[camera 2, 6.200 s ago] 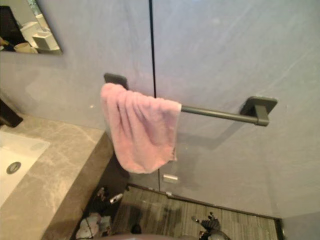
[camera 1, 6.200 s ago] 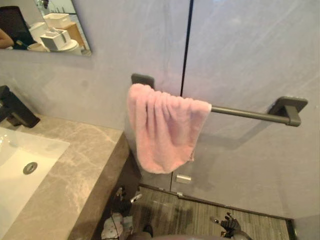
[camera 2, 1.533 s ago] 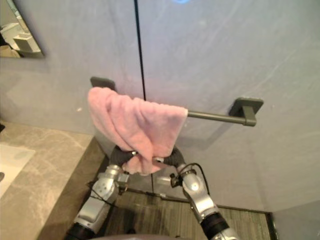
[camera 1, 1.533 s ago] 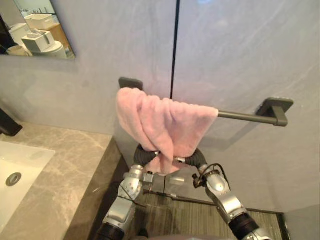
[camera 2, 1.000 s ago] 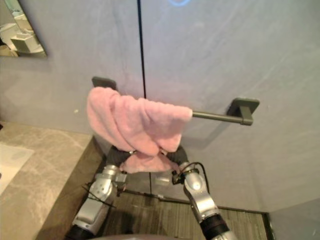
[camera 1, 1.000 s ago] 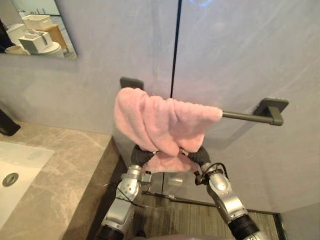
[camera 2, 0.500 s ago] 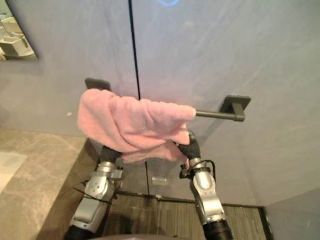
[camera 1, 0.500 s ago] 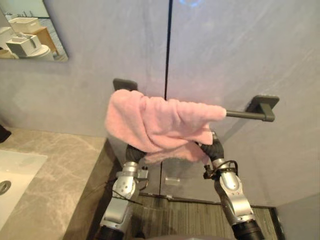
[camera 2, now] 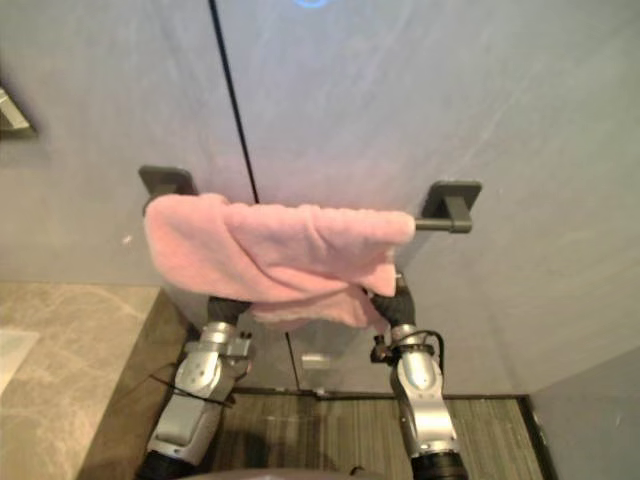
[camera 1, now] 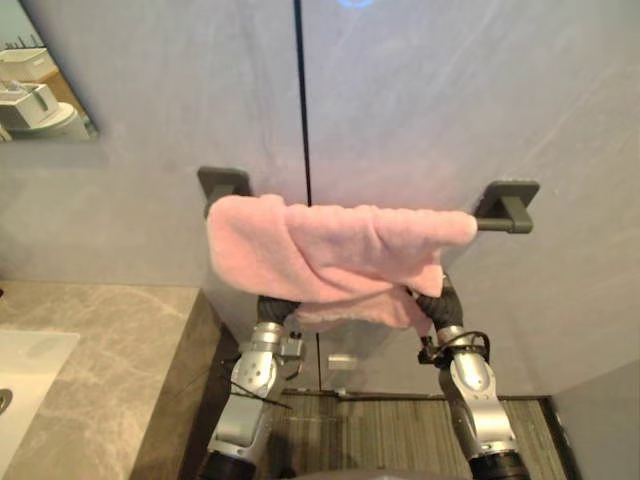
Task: Organize washtable
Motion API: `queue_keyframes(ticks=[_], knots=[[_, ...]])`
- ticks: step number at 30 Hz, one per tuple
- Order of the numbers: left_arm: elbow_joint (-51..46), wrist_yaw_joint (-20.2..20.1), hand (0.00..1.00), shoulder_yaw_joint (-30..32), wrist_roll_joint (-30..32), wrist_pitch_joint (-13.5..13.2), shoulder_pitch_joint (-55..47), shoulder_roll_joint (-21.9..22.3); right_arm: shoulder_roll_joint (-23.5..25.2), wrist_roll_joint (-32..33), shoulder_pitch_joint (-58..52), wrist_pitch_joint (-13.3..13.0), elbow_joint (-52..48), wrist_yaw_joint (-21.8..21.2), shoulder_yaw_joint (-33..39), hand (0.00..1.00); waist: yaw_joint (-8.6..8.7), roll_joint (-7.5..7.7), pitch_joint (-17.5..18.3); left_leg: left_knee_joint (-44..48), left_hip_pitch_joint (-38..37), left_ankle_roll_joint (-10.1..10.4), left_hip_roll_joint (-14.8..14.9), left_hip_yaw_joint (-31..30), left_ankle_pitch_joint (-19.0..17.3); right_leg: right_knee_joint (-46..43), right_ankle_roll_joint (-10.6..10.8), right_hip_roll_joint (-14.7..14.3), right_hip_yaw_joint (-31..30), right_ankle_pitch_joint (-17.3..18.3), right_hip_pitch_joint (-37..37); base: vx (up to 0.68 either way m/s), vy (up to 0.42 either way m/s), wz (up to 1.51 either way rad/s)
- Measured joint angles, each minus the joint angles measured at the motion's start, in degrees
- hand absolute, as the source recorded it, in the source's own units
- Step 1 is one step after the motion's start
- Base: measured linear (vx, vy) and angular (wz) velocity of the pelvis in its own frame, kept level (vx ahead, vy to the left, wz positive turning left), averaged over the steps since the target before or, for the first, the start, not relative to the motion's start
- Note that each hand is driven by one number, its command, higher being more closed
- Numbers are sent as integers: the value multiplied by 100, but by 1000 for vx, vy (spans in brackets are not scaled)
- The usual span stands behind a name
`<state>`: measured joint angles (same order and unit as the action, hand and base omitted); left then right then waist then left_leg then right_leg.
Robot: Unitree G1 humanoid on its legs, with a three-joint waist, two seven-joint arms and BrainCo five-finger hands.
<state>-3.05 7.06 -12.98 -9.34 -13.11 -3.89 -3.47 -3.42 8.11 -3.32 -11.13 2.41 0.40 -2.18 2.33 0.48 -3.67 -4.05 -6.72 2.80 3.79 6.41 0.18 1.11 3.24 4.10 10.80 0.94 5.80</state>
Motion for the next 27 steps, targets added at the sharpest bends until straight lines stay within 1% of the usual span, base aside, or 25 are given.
queue_keyframes(ticks=[2,7,9,14,23,27], knots=[[0,-66,100,-6,0,1,21,2,10,-90,-97,0,1,62,91,100,5,-15,-5,0,-1,1,0,6,-8,13,0,-3,-3,0,2,0,0,0],[1,-71,100,-4,-1,5,26,0,81,-201,-142,1,72,116,382,100,24,-55,-10,0,-3,3,-1,25,-26,23,1,-2,-21,0,0,0,0,0],[1,-69,100,24,-2,5,26,-10,82,-202,-179,1,74,260,525,100,27,-78,-13,0,-3,2,-2,26,-28,25,1,-1,-22,1,0,0,0,0],[1,-69,100,173,-3,4,25,-9,86,-202,-238,1,76,417,861,100,38,-106,-15,0,-2,3,0,25,-29,29,2,-3,-21,1,-1,0,0,0],[85,-64,100,313,-1,4,9,-12,86,-225,-351,1,201,478,974,100,46,-109,-15,-1,7,11,-2,25,-38,49,2,-2,-21,1,-4,0,0,0],[390,-51,100,426,-1,12,-18,-30,67,-230,-345,-11,431,443,955,100,44,-109,-15,2,6,16,2,34,-41,51,2,-4,-34,2,-3,0,0,0]])
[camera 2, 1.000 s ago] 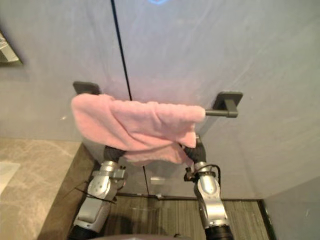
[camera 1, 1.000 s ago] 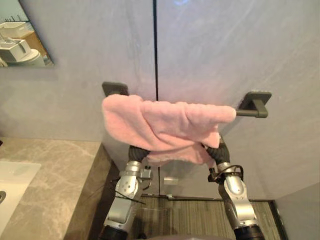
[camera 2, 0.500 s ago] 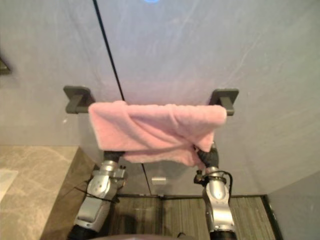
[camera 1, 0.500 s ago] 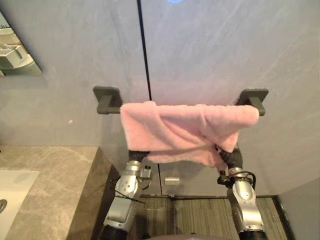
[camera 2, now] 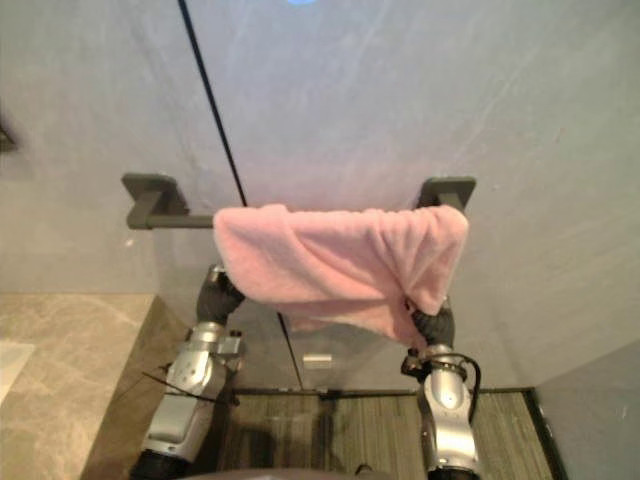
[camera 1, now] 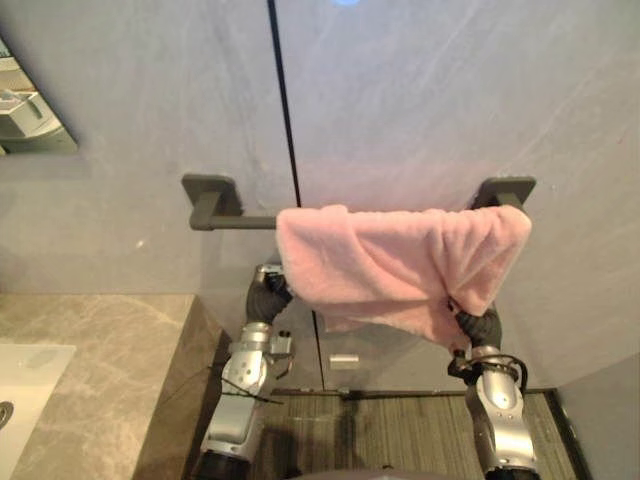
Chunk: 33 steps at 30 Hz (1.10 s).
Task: Organize washtable
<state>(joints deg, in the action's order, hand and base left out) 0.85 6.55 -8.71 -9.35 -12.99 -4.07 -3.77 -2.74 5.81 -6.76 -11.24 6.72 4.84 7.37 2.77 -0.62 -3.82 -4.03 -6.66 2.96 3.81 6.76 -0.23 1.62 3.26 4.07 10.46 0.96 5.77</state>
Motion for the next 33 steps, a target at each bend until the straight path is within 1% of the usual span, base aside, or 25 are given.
queue_keyframes(ticks=[4,6,12,16,19,26,27,33], knots=[[168,0,100,1,0,21,-66,-4,-9,-40,13,-43,128,-21,-55,100,-15,1,0,2,-2,0,0,-2,0,-3,0,1,0,0,6,0,0,0],[211,-1,100,13,0,30,-175,-24,-9,-151,13,-67,166,-108,-92,100,-16,3,2,3,-4,1,1,-14,1,-5,-2,-2,18,-2,15,0,0,2],[225,9,100,52,0,33,-225,-242,-21,-195,71,-81,361,-186,-196,100,-34,29,15,2,-23,1,-8,-74,5,66,3,-2,79,-37,93,0,0,5],[432,20,100,65,0,40,-230,-217,-117,-198,80,-70,371,-198,-444,100,-44,60,24,4,-7,1,-10,-86,4,76,7,5,82,-38,92,0,0,1],[431,121,100,69,0,45,-238,-208,-133,-196,84,-69,370,-189,-556,100,-47,96,32,3,-3,1,-9,-87,3,77,10,4,82,-33,90,0,0,0],[430,136,100,214,-4,45,-237,-196,-132,-202,84,-65,370,-151,-599,100,-48,146,31,4,3,0,-9,-89,2,69,12,5,81,-29,84,0,0,0],[430,136,0,214,-3,45,-237,-195,-130,-212,83,-62,370,-136,-623,0,-48,151,31,4,3,0,-8,-89,2,66,13,4,81,-28,84,0,0,0],[429,139,0,215,-1,45,-237,-192,-130,-422,63,49,370,-120,-619,0,-48,208,29,3,5,1,-5,-89,1,56,12,3,80,-18,77,0,0,0]])
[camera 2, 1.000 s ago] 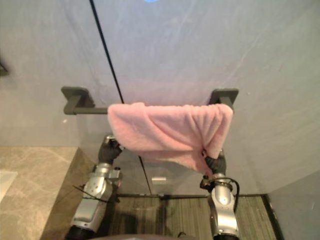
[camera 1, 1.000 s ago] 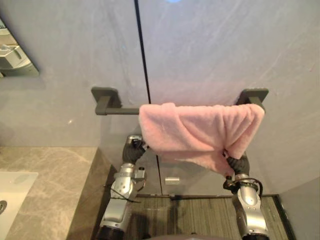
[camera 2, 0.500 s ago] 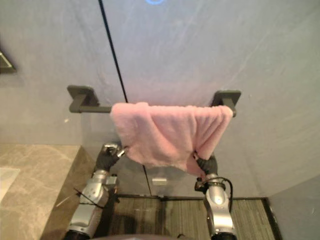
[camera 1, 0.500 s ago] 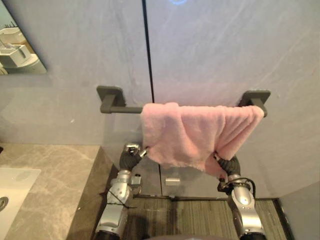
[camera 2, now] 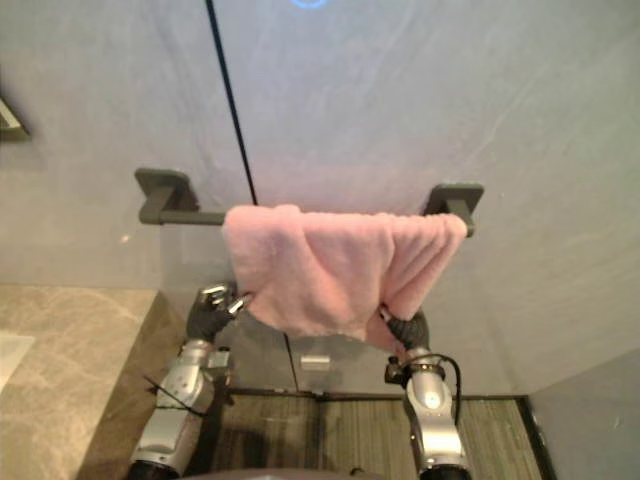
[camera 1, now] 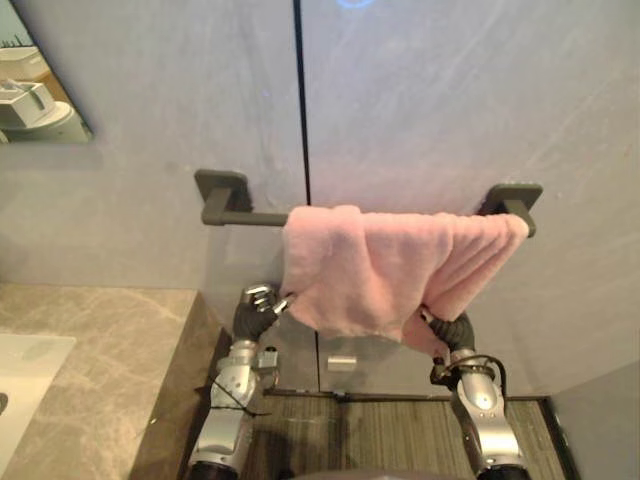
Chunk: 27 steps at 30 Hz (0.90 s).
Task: Organize washtable
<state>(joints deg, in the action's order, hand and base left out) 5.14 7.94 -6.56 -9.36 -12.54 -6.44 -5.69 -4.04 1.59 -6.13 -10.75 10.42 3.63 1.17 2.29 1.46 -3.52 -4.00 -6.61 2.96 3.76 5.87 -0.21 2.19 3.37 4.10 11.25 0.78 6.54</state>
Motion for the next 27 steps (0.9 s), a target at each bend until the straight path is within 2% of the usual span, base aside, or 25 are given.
queue_keyframes(ticks=[8,16,27], knots=[[-1,89,0,6,-34,1,-3,136,20,-5,-56,5,37,13,13,0,-11,12,3,0,30,0,2,15,0,-18,1,-1,-16,1,-46,0,0,0],[-47,78,0,0,-504,1,-38,223,38,4,-310,102,258,14,86,0,-7,17,5,1,-2,0,15,43,0,-41,1,0,-43,1,-36,0,0,0],[-746,-182,0,42,-799,-21,-561,340,289,8,-633,102,73,21,344,0,-7,46,-8,-2,-11,-1,2,48,-1,-45,3,2,-39,2,-33,0,0,0]])
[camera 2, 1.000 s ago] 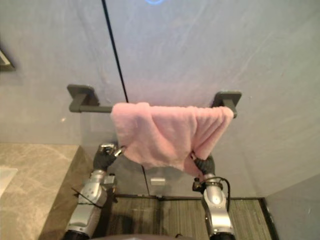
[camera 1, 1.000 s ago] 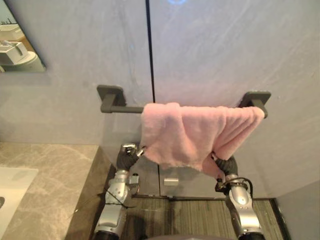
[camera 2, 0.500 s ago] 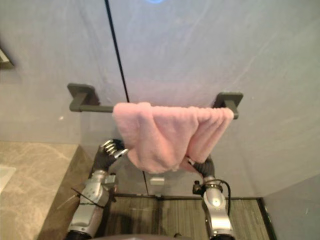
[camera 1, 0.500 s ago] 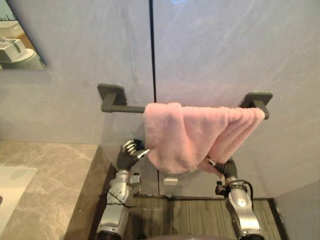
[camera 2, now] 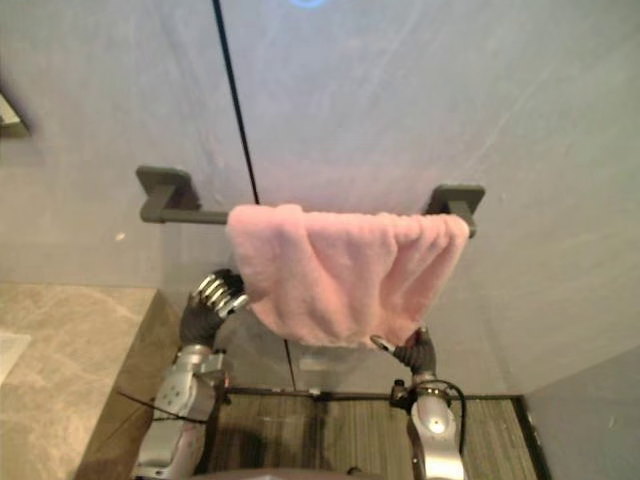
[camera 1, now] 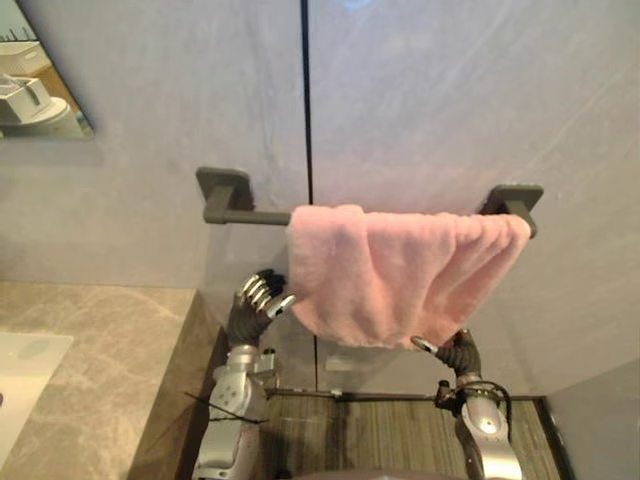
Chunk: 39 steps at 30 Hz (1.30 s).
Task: Organize washtable
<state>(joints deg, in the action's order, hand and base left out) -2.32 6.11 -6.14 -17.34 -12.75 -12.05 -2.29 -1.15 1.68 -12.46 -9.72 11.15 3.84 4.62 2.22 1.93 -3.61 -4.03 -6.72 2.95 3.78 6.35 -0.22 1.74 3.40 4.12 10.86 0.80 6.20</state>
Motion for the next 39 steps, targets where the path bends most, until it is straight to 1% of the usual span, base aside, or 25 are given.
queue_keyframes(ticks=[6,9,10,14,19,22,25,29,33,37,39], knots=[[16,-119,0,-13,4,3,-450,45,80,-1,-446,-13,-176,97,2,0,-3,-3,-13,-8,-15,0,4,1,-2,-3,9,1,1,6,22,0,0,0],[237,-230,0,-58,2,21,-694,49,109,-7,-740,-13,-179,105,-7,0,-12,-14,-32,-71,-73,-12,20,3,-15,-88,47,14,8,110,47,0,0,0],[427,-246,0,-59,2,80,-768,52,123,-8,-880,-12,-180,109,-12,0,-23,-12,-35,-120,-116,-10,25,7,-14,-167,36,19,12,155,35,0,0,0],[625,-280,0,-57,3,127,-944,98,190,-18,-1051,-12,-180,125,-10,0,-37,-2,-33,-106,-116,-7,22,26,-22,-197,56,75,21,186,33,8,5,1],[733,-333,0,-38,14,138,-942,111,210,-20,-1226,-12,-182,161,-6,0,-159,2,-30,-74,-135,-16,6,45,-78,-306,87,118,83,284,45,19,8,6],[698,-280,0,71,28,139,-1003,123,240,-24,-1328,1,-535,301,2,0,-192,-14,-22,89,-137,-9,4,83,-209,-411,102,158,80,367,68,0,2,-2],[317,-160,0,292,61,143,-1194,154,274,-88,-1473,-1,-1207,475,143,0,-192,-26,-16,203,-194,-11,5,129,-337,-500,103,186,71,447,130,0,5,-5],[-506,63,0,684,135,104,-1341,136,304,-231,-1657,-9,-2062,762,662,0,-285,-47,60,460,-193,-12,10,212,-591,-607,133,220,7,552,176,14,9,-9],[-1021,177,0,903,221,74,-1367,145,317,-243,-1644,-11,-2433,984,1034,0,-291,-33,100,646,-192,17,10,250,-676,-609,135,238,13,566,248,33,5,0],[-1429,286,0,948,237,21,-1405,171,420,-415,-1599,-9,-3031,1164,1379,0,-302,-23,142,725,-193,15,16,321,-738,-616,135,247,0,567,267,-7,-3,-2],[-1641,332,0,1072,300,-4,-1420,230,462,-532,-1538,-8,-3340,1295,1507,0,-298,-31,187,801,-192,2,18,336,-794,-639,132,253,-13,576,278,-27,-7,-4]])
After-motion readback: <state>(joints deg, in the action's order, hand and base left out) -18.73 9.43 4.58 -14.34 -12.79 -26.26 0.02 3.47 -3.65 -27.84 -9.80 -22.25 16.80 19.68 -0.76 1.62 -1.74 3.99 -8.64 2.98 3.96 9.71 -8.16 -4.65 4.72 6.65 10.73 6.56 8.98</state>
